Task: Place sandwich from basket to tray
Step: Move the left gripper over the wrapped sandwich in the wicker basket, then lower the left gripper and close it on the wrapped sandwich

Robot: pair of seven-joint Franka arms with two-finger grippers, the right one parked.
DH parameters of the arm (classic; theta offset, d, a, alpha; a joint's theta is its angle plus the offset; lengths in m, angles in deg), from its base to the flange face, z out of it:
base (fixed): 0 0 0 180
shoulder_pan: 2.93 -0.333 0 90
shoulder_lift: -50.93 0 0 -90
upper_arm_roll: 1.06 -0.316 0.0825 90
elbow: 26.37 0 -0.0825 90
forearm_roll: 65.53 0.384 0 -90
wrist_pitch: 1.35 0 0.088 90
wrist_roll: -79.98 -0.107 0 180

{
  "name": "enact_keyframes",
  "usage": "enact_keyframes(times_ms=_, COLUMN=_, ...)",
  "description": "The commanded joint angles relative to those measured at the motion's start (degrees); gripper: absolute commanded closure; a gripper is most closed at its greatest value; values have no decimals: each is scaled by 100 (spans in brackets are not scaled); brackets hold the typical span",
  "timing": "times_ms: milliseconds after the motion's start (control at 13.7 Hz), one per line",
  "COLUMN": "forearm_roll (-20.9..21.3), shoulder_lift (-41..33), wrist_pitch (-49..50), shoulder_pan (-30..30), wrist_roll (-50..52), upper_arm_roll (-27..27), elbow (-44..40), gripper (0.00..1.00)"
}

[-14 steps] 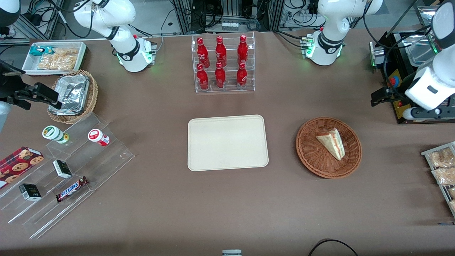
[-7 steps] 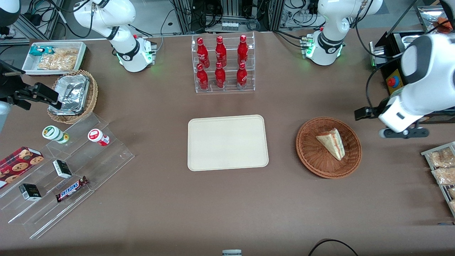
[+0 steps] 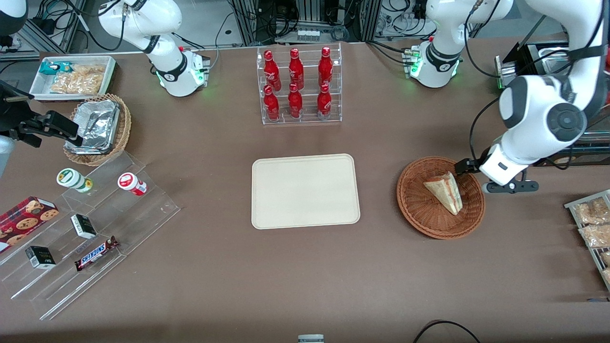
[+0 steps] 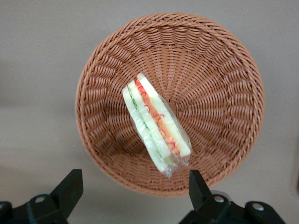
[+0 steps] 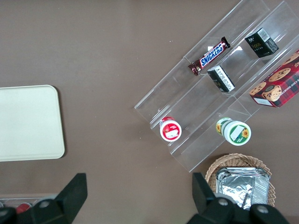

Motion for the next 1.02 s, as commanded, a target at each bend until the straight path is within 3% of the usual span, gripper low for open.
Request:
enact_keyframes(times_ms=0, forearm_roll=22, shoulder_lift=-49, wrist_pitch=-414, shoulder_pan=212, wrist_roll=906, upper_arm_roll=-10, elbow=356, gripper=0)
enact_keyframes(times_ms=585, forearm_roll=22, shoulder_lift=444, wrist_pitch=-1037, shoulder_pan=414, wrist_roll=3702, upper_arm_roll=-10, elbow=374, gripper=0)
enact_keyframes(times_ms=951, forearm_roll=22, shoulder_lift=812, wrist_pitch=-1170, shoulder_pan=406, wrist_roll=3881, upper_arm_roll=-10, elbow=356, gripper=0)
